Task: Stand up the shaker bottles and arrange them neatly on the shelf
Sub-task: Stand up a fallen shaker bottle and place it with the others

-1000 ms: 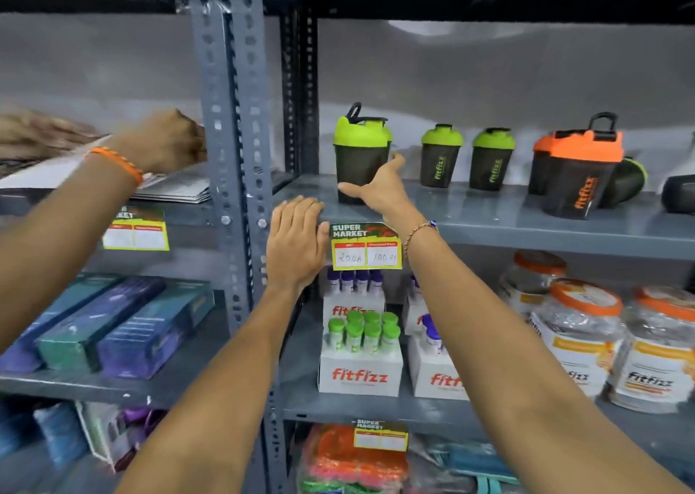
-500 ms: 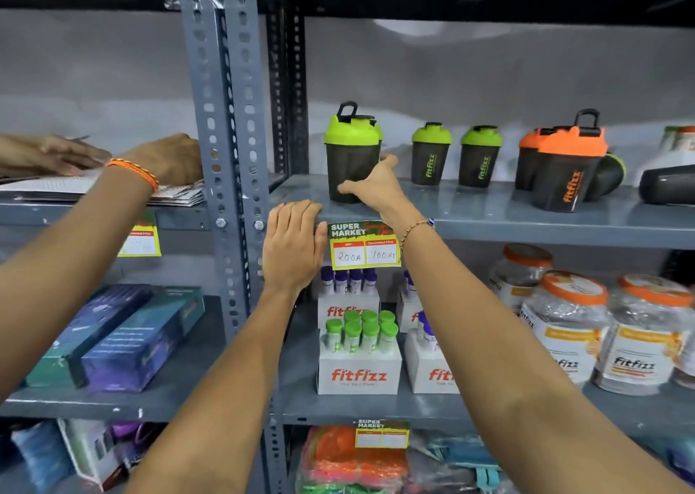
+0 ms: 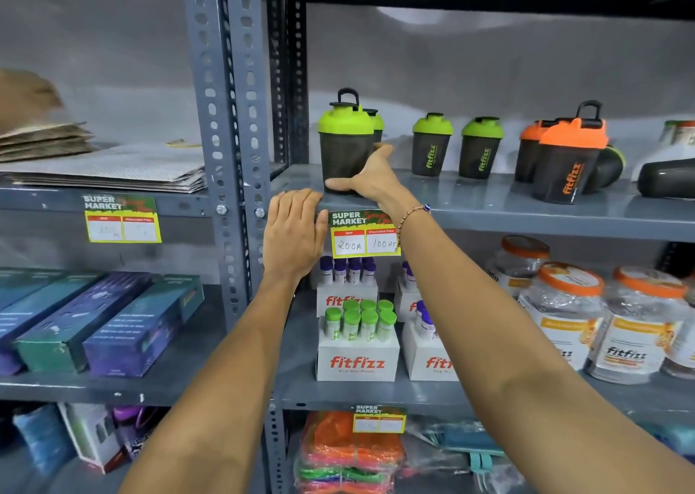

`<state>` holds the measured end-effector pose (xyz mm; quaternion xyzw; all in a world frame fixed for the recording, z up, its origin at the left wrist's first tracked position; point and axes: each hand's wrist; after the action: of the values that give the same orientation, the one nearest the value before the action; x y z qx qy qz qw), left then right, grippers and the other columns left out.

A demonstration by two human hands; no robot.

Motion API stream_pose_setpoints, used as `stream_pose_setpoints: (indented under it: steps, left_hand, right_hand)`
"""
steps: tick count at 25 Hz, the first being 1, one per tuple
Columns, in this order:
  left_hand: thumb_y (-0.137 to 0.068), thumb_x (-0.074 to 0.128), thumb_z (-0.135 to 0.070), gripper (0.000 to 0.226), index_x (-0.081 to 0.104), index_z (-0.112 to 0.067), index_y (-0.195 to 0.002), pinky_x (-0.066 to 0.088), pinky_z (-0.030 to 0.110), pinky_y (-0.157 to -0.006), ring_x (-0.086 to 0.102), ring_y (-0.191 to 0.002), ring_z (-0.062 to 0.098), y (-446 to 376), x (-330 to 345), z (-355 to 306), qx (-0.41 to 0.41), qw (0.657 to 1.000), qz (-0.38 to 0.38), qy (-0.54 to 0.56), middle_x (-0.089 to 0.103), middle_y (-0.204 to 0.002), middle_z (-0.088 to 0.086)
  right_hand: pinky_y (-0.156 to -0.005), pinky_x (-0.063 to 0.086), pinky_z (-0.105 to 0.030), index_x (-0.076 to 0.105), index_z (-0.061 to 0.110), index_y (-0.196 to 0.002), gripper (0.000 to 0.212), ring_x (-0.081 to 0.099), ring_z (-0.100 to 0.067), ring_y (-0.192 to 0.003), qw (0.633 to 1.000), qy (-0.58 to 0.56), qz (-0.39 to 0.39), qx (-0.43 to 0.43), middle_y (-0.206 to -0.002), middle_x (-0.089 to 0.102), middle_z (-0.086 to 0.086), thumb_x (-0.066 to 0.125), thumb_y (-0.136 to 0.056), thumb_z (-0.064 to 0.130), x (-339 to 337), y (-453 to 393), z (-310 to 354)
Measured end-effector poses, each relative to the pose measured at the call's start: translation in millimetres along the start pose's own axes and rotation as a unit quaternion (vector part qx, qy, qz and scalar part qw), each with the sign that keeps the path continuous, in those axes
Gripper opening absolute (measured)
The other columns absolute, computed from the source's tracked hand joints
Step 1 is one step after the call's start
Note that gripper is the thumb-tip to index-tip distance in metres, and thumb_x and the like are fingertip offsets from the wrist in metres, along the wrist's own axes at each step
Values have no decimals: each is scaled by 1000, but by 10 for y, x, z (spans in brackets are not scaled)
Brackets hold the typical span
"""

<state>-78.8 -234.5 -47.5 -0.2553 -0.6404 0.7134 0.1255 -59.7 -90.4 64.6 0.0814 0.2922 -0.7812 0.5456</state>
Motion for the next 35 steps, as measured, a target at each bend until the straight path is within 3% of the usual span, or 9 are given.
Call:
stream_pose_setpoints:
  steps: [5,10,14,17,19,23,27,31,35]
  left_hand:
    - [-99,41,-27,33,61,-4,-112,36,42,-100,54,-103,29,54,-8,0,2,1000,3,1,64,-111,13]
    - [-99,39,-27,34,60,-3,-111,36,42,-99,54,-101,29,-33,23,-13,-1,1000,-5,-9,63,-110,14]
    - [-99,38,-28,36,61,-3,-110,34,42,-100,55,-102,30,32,12,-3,-4,1000,-2,-1,63,-110,13]
    - [-99,38,-28,36,61,-3,-110,34,41,-100,54,-103,30,35,13,0,-4,1000,-4,-5,63,-111,13]
    - [-99,38,-27,35,61,-3,-110,34,41,-100,52,-104,28,-10,9,-14,-7,1000,-6,1,63,-111,13]
    - [-99,38,-28,36,61,-3,-111,33,40,-101,52,-104,28,3,-10,-16,-7,1000,1,-6,63,-111,13]
    - [-98,39,-28,36,60,-3,-112,34,41,-100,50,-105,28,8,-8,-16,-6,1000,11,-5,63,-112,13]
    - [-99,38,-28,35,60,-3,-113,35,42,-100,53,-105,30,18,3,-15,-6,1000,11,-2,63,-113,13]
    - [-99,37,-28,36,60,-4,-113,37,43,-100,54,-104,30,8,12,-8,-5,1000,11,-3,63,-113,13]
  right_hand:
    - [-92,52,-37,15,5,-133,91,56,-25,-107,998,-7,56,28,-108,51,-11,81,-70,8,-75,59,-41]
    - [-109,38,-44,14,4,-139,114,41,-28,-130,998,57,29,-5,-143,36,-15,88,-59,38,-40,22,38]
    - [-94,49,-36,13,6,-135,95,53,-21,-106,997,-20,69,27,-131,49,-18,83,-70,14,-92,15,-66]
    - [-105,42,-41,20,8,-133,106,46,-26,-125,1000,11,16,-1,-136,44,-11,90,-58,32,-24,31,-67]
    - [-108,40,-42,14,7,-141,120,40,-26,-131,999,17,36,-2,-144,36,-11,90,-54,40,-43,19,-43]
    - [-77,52,-27,11,6,-136,96,56,-23,-107,995,-37,89,28,-131,50,-17,82,-71,12,-128,-3,-91]
    - [-108,40,-41,-4,16,-145,132,42,-28,-132,997,-5,72,7,-146,36,-10,90,-54,34,-60,26,-50]
    - [-106,40,-36,-15,11,-148,125,45,-26,-128,993,-56,101,25,-142,43,-10,82,-70,7,-99,-67,-114]
    - [-111,38,-45,-8,25,-146,132,45,-27,-130,996,-38,85,8,-143,43,-9,90,-57,22,-36,-69,-100]
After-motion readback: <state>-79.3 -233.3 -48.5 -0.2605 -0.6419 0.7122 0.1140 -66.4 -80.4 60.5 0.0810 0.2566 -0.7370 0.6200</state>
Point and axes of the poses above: each hand's wrist, its own y-axis away from the middle knuckle, its own x-axis out of the palm, z = x × y
